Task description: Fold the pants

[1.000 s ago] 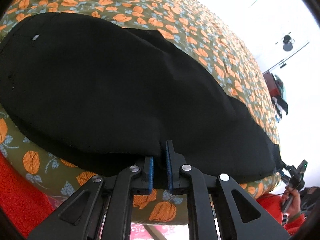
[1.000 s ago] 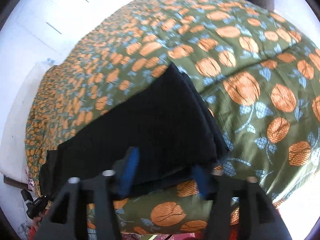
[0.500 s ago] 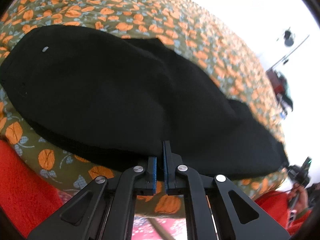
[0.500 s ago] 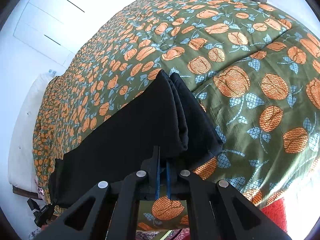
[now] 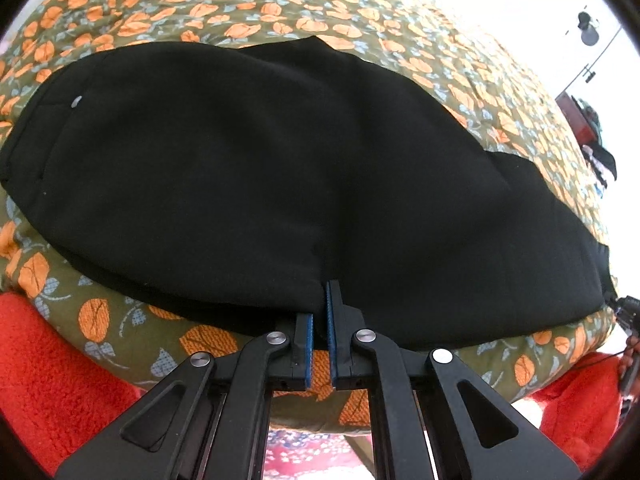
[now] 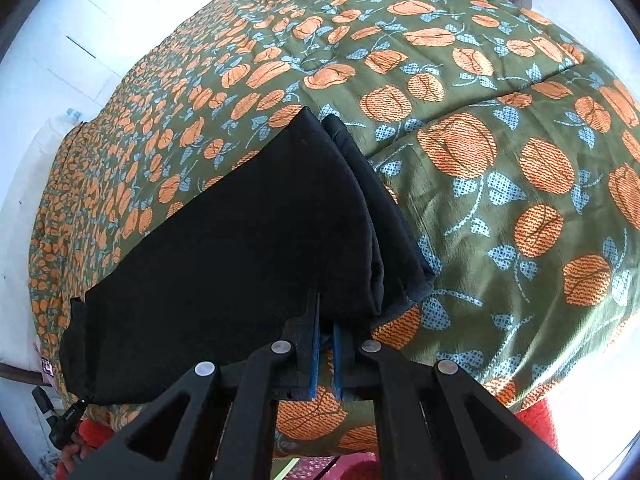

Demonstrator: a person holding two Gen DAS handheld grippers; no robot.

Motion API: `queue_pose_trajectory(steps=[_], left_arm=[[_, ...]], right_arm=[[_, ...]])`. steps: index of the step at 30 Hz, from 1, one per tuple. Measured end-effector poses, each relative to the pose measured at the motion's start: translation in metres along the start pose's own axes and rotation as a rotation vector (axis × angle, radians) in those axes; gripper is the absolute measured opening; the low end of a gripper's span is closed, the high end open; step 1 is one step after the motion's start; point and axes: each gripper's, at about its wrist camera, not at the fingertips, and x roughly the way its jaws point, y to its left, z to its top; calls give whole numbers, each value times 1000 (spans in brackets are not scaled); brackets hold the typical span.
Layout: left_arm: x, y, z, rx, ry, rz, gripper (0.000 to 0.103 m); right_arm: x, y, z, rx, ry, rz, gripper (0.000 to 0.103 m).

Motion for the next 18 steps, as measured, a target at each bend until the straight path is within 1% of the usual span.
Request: queue_pose_trajectory(steps=[1,3,4,5,6,7,8,9,14,18], left_arm=[[-1,0,-1,-4,-1,-4,4],[-1,7,-3,-12,0,-12,4],[-1,7,-3,-13,0,-12,4],[-1,7,-3,-12,0,-11,4],[-1,7,-4,-11,0,-10,4],[-1,7,-4,-10,0,-9,4],[-2,7,-4,-12,0,-13,4],[-2,9,-5,-12,-1,-14,4],[0,6,-7,2,5,-15,5],[3,2,-8,21,16,-2,6]], right_arm=[[-3,0,0,1,-10,11,13],[-11,-3,-1,9,-40,48,37],[-14,-4,-2,17,-60,62,40],[-18,-7,-2,30,-79,75,40],[-19,-11,-2,51,-90,85,39],[-20,-13,-2,64,-95,82,36],[-20,-17,-2,82,-99,71,10],[-18,-18,-2,93,-88,72,7],[-16,-13,-3,81,-79,-15,7],[-8,-20,-1,114,-52,-46,7]])
